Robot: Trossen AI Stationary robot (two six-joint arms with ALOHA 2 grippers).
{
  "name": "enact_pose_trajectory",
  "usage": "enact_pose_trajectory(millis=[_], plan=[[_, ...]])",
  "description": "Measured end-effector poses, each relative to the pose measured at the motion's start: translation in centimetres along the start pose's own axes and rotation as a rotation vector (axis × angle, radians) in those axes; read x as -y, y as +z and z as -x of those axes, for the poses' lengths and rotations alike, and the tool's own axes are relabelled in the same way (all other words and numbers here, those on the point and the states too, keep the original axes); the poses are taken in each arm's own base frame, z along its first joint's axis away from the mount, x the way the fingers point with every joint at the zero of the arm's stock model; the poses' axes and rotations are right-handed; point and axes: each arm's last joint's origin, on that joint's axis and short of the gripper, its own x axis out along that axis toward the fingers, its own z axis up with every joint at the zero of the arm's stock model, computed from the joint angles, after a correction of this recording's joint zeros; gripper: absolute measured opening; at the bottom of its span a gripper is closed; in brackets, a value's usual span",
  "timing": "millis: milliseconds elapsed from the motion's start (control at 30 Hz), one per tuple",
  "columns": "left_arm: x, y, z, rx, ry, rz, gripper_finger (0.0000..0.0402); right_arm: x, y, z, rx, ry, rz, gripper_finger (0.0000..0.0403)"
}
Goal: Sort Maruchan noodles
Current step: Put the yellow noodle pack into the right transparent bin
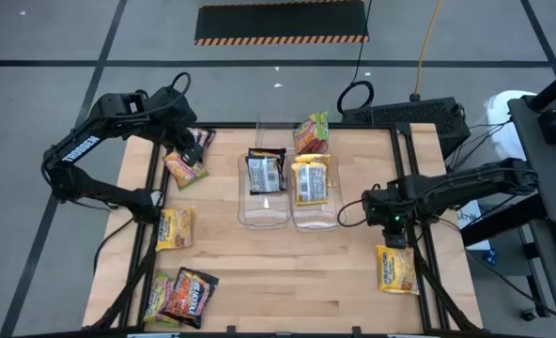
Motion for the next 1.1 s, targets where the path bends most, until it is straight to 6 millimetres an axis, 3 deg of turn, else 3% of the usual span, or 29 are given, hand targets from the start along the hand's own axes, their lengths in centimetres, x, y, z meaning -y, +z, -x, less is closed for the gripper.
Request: enact_pose_trajectory(millis=[467, 1100], plan=[[0.0, 0.0, 0.0, 0.0, 0.0, 0.0, 0.0008, 0.7, 0.0, -1.2, 0.04, -0.032, -0.134, 0.0054], [0.0, 0.0, 0.0, 0.0, 0.0, -0.006, 0.0008, -0.2, 0.4, -1.9, 0.061, -0.018, -0.051, 0.0054]])
